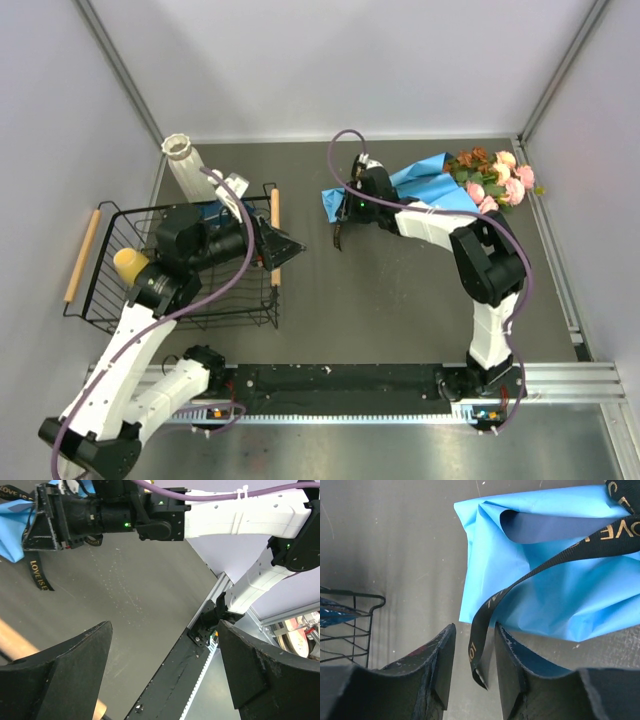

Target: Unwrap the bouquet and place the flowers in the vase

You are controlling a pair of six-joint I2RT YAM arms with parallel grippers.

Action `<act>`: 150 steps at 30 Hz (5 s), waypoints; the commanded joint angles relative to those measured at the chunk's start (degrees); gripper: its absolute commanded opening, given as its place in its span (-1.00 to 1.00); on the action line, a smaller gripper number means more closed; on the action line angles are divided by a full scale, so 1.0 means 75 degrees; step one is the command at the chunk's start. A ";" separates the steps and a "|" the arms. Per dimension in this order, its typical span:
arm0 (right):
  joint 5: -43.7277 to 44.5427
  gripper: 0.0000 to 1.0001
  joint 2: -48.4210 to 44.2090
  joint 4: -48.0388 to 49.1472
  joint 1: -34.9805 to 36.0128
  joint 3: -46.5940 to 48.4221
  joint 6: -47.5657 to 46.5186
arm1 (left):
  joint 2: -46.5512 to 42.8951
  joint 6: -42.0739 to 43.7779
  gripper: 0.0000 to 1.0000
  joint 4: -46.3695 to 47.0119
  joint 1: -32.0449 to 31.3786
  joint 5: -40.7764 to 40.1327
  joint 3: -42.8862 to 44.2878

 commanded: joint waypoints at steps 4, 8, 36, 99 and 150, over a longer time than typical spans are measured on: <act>-0.0009 -0.50 0.0372 0.0622 0.0136 0.0191 0.0072 | 0.0534 0.0112 0.81 0.0456 -0.0760 -0.0642 0.0723; -0.0044 -0.97 0.0152 0.0541 0.0148 0.0028 0.0048 | 0.0756 0.0100 0.79 0.0468 -0.0936 -0.0842 0.0828; -0.1217 -1.00 -0.6362 -0.0081 -0.0403 -0.6030 -0.0128 | 0.8196 0.0921 0.43 -0.1148 -0.2518 -0.5233 0.6580; -0.1298 -1.00 -0.7421 0.0470 -0.0661 -0.7238 0.0224 | 0.9288 -0.0967 -1.00 0.0608 -0.2448 -0.3819 0.5165; -0.1591 -1.00 -0.7362 0.0482 -0.0767 -0.7215 0.0259 | 1.1104 -0.2454 -0.05 -0.1619 -0.2472 -0.3796 0.7040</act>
